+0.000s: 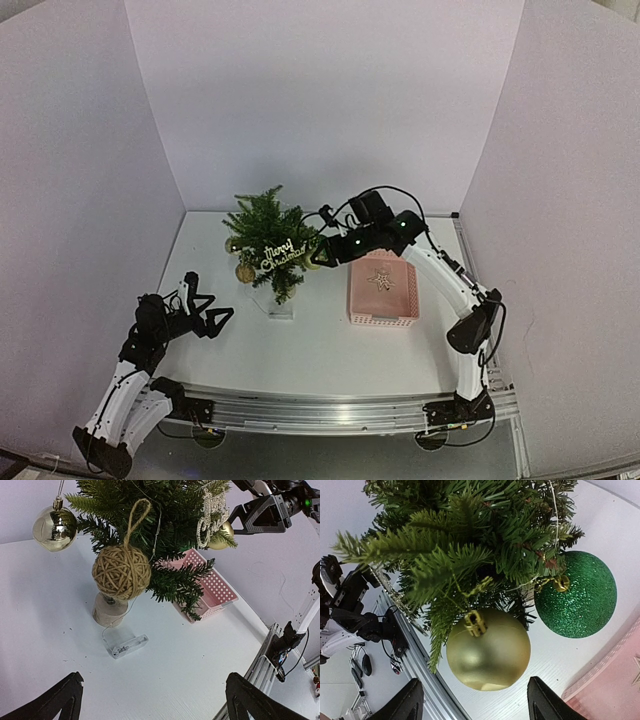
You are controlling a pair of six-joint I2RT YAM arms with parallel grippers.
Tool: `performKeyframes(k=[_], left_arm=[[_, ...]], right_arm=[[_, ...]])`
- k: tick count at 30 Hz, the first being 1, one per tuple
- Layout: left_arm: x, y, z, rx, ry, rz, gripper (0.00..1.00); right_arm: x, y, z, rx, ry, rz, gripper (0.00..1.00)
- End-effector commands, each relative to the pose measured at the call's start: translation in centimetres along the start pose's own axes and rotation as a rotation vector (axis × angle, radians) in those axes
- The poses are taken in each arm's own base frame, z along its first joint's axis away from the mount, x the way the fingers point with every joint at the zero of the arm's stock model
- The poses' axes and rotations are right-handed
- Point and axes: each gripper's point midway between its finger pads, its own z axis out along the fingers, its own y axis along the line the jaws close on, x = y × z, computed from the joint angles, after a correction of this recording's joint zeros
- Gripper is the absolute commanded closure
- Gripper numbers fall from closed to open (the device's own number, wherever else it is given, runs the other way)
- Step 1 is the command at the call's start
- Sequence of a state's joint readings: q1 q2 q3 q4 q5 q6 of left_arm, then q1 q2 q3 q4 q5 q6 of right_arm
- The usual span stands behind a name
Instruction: Decorate the small christmas tree
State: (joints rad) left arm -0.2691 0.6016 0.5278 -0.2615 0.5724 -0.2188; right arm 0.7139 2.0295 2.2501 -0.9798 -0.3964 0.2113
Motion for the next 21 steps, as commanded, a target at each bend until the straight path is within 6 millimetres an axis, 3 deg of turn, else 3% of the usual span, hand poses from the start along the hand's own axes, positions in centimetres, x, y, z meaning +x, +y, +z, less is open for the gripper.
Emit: performKeyframes(k=[1, 8, 11, 13, 16, 19, 21], left_arm=[[-0.8, -0.1, -0.1, 0.003, -0.02, -0.004, 0.0], [-0.8, -0.1, -0.1, 0.0, -0.021, 0.0, 0.01], [-0.8, 0.1, -0.1, -0.011, -0.015, -0.004, 0.01], [-0.9, 0.4, 0.1, -0.02, -0.009, -0.012, 0.0], [-1.1, 1.0, 0.4, -0.038, 0.003, -0.026, 0.01], [-1.3, 2.0, 0.7, -0.071, 0.018, -0.053, 0.01], [-1.5, 2.8, 0.9, -0.092, 0.027, -0.073, 0.01]], right_arm=[[-1.6, 1.8, -1.5, -0.036, -0.061, -0.034, 0.31], [-2.8, 2.8, -4.5, -0.016, -0.134, -0.035, 0.29], [-3.6, 1.7, -7.0, 0.063, -0.2, 0.002, 0.26], [-3.8, -1.2, -9.2, 0.164, -0.251, 0.086, 0.24], [-2.3, -7.6, -11.2, 0.37, -0.277, 0.218, 0.26], [0.9, -14.2, -11.1, 0.57, -0.223, 0.318, 0.32], [2.3, -16.8, -10.0, 0.626, -0.171, 0.342, 0.36]])
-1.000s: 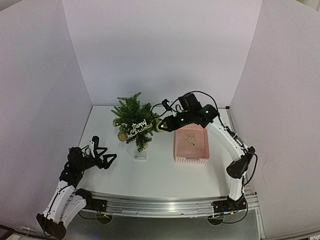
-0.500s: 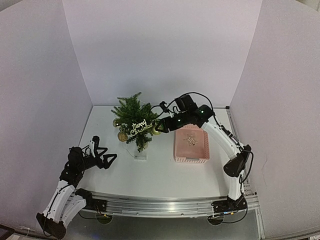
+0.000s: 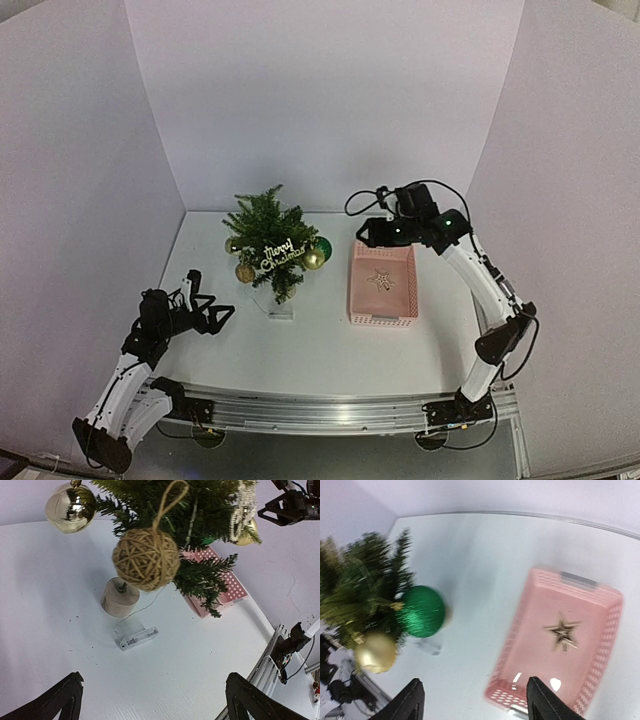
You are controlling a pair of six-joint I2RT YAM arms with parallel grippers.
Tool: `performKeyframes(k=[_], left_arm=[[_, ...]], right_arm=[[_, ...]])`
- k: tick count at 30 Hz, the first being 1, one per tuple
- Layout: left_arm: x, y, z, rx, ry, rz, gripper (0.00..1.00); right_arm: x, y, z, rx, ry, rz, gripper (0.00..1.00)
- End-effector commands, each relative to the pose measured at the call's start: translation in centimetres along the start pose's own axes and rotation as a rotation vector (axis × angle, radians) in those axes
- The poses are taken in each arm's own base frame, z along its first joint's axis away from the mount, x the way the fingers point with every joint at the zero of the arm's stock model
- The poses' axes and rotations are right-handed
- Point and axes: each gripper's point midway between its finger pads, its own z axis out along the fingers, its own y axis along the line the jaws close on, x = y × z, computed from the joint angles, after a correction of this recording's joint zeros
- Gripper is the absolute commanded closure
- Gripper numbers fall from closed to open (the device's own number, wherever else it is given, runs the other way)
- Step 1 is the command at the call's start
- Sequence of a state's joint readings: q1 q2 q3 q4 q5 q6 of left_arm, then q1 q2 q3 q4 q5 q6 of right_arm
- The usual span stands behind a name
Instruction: Decorate the small christmas tree
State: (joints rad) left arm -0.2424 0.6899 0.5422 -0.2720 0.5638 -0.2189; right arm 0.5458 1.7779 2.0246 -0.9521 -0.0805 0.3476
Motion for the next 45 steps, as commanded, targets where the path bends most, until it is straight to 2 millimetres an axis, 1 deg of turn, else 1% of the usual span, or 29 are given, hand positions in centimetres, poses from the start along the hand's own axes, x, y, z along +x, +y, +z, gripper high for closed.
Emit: performKeyframes(k=[1, 3, 6, 9, 11, 13, 16, 19, 23, 26, 29, 32, 35, 41, 45], left_arm=[[-2.6, 1.2, -0.2, -0.053, -0.028, -0.03, 0.01], [-3.1, 1.6, -0.2, -0.067, -0.026, -0.034, 0.01], [-3.6, 2.3, 0.0, -0.086, -0.014, -0.029, 0.01], [-3.8, 2.7, 0.3, -0.095, 0.009, -0.01, 0.01], [-3.9, 2.8, 0.5, -0.096, 0.023, -0.002, 0.01], [-4.1, 2.8, 0.7, -0.092, 0.029, 0.004, 0.01], [-4.3, 2.7, 0.9, -0.083, 0.035, 0.011, 0.01], [-4.2, 2.9, 1.1, -0.085, 0.039, 0.01, 0.01], [-4.1, 3.2, 1.1, -0.094, 0.037, 0.003, 0.01], [-4.0, 3.3, 1.1, -0.102, 0.036, 0.001, 0.01], [-3.9, 3.4, 1.1, -0.107, 0.042, 0.004, 0.01], [-3.9, 3.6, 1.2, -0.115, 0.044, 0.005, 0.01], [-3.8, 3.7, 1.3, -0.115, 0.047, 0.002, 0.01], [-4.1, 3.9, 1.7, -0.116, 0.047, 0.01, 0.01], [-4.1, 4.1, 1.7, -0.122, 0.047, 0.015, 0.01]], right_arm=[[2.1, -8.3, 3.7, 0.284, 0.063, 0.077, 0.37], [3.0, -10.1, 5.9, 0.325, 0.112, 0.078, 0.36], [3.9, -12.8, 8.6, 0.386, 0.164, 0.085, 0.35], [5.3, -15.3, 11.4, 0.437, 0.23, 0.074, 0.36], [6.5, -16.5, 13.2, 0.436, 0.283, 0.086, 0.38], [7.7, -17.5, 14.7, 0.45, 0.329, 0.079, 0.41], [9.5, -18.5, 16.5, 0.455, 0.396, 0.073, 0.49], [10.7, -19.1, 17.5, 0.461, 0.442, 0.071, 0.54], [11.9, -19.3, 18.6, 0.445, 0.496, 0.086, 0.6], [12.9, -19.5, 18.9, 0.448, 0.535, 0.095, 0.64], [13.7, -19.9, 18.4, 0.47, 0.568, 0.092, 0.66], [14.2, -20.3, 17.9, 0.495, 0.589, 0.084, 0.68], [14.5, -20.2, 17.9, 0.489, 0.601, 0.084, 0.72], [15.3, -20.0, 18.9, 0.455, 0.627, 0.094, 0.74], [15.4, -20.0, 19.8, 0.438, 0.636, 0.089, 0.75]])
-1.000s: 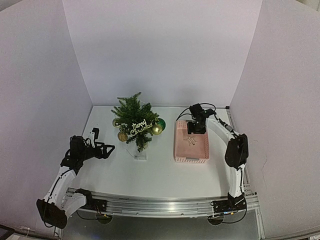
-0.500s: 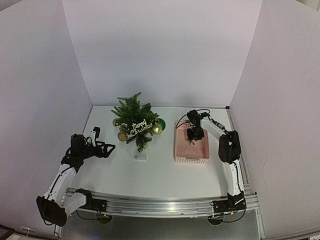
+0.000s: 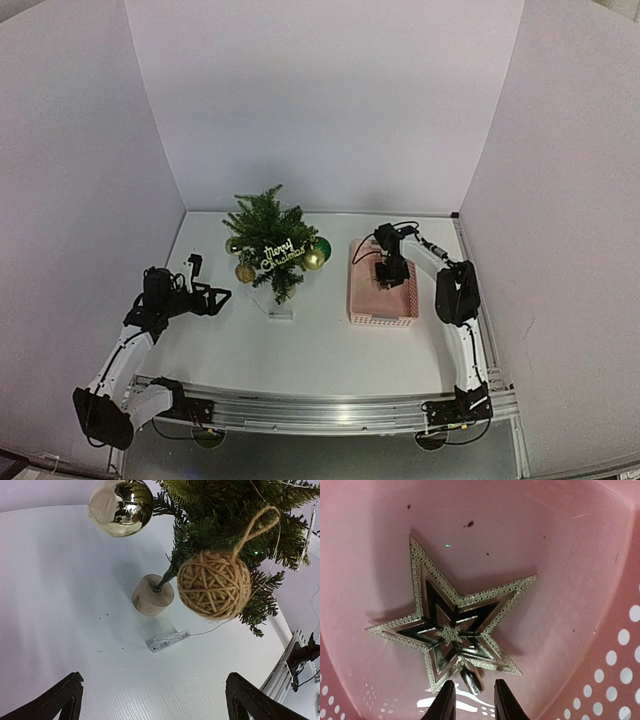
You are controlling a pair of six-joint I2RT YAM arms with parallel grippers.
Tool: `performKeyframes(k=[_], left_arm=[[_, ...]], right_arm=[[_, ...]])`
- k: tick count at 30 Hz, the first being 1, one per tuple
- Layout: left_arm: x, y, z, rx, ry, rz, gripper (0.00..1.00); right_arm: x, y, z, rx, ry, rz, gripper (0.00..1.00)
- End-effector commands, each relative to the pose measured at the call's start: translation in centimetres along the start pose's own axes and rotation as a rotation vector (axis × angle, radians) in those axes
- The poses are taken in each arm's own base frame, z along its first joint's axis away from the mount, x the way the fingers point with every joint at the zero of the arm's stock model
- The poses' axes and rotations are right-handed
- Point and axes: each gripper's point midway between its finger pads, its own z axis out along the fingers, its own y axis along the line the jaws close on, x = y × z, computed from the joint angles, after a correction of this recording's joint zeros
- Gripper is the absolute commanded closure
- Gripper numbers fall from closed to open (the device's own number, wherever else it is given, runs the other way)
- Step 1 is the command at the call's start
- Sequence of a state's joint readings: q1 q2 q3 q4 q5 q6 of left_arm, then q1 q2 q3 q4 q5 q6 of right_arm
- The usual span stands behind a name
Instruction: Decorate the small christmas tree
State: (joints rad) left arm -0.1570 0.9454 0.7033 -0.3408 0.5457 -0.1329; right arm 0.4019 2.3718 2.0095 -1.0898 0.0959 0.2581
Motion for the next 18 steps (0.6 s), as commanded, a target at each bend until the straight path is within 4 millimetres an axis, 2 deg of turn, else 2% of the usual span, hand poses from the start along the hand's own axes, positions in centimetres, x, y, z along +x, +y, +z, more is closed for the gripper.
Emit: performKeyframes(k=[1, 5, 10, 14, 18], left_arm=[[-2.2, -0.3, -0.5, -0.01, -0.051, 0.045, 0.01], [-2.1, -0.3, -0.5, -0.01, -0.054, 0.045, 0.01], [-2.2, -0.3, -0.7, -0.016, -0.057, 0.054, 0.01], [-2.4, -0.4, -0.8, -0.012, -0.066, 0.058, 0.01], [-2.5, -0.7, -1.1, -0.005, -0.077, 0.067, 0.01]], right_arm=[[-0.4, 0.8, 0.9, -0.025, 0.022, -0.024, 0.76], [-0.2, 0.6, 1.5, -0.015, 0.034, -0.024, 0.79], [0.0, 0.7, 1.5, -0.022, 0.04, -0.019, 0.98], [-0.5, 0.5, 0.2, -0.016, 0.005, -0.018, 1.0], [-1.3, 0.7, -2.1, -0.028, -0.05, -0.01, 1.0]])
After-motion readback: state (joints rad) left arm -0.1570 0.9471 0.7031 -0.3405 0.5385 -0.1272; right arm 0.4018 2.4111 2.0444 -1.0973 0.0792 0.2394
